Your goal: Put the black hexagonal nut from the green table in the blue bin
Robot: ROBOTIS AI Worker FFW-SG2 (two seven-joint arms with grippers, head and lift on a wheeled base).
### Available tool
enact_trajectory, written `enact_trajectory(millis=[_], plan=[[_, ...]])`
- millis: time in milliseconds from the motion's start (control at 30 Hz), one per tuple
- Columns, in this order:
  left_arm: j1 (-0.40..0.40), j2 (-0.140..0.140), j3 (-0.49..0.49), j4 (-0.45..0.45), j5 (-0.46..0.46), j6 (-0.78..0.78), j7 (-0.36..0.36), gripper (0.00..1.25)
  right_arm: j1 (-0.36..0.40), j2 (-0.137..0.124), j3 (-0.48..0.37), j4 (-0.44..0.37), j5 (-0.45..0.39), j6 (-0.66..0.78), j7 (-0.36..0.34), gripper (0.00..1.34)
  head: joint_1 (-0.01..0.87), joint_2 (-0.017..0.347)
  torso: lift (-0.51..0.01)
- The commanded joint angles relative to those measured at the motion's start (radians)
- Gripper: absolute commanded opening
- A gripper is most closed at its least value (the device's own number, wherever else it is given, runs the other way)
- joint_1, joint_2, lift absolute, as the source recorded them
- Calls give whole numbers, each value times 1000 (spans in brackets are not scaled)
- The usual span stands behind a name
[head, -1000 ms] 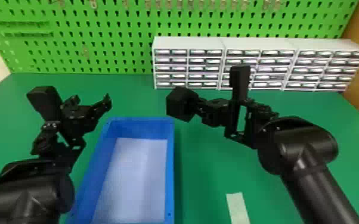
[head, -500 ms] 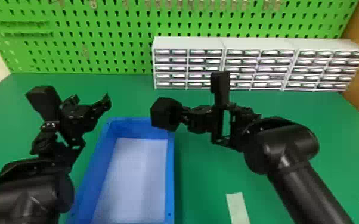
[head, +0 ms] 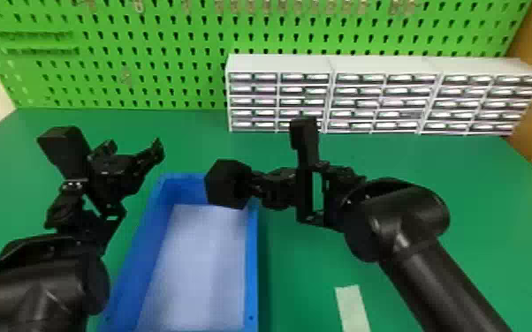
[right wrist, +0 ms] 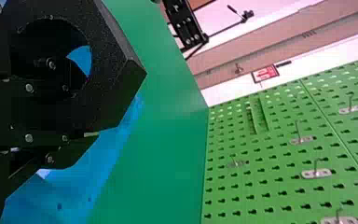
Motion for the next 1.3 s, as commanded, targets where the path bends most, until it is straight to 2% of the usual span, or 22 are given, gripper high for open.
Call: enact_trajectory(millis=[0, 567, 1167, 1267], plan=[[-1, -3, 1, 0, 0, 0, 0, 1003, -10, 2, 30, 19, -9, 0, 3, 282, 686, 51, -97], [-1, -3, 2, 0, -5, 0, 0, 1003, -29, 0, 105, 47, -49, -2, 6, 282, 686, 51, -97], [-1, -3, 2, 0, -3, 0, 0, 1003, -30, 0, 105, 47, -58, -8, 6, 287, 686, 51, -97], [-1, -3, 2, 0, -3, 0, 0, 1003, -30, 0, 103, 47, -58, -9, 6, 353, 686, 51, -97]])
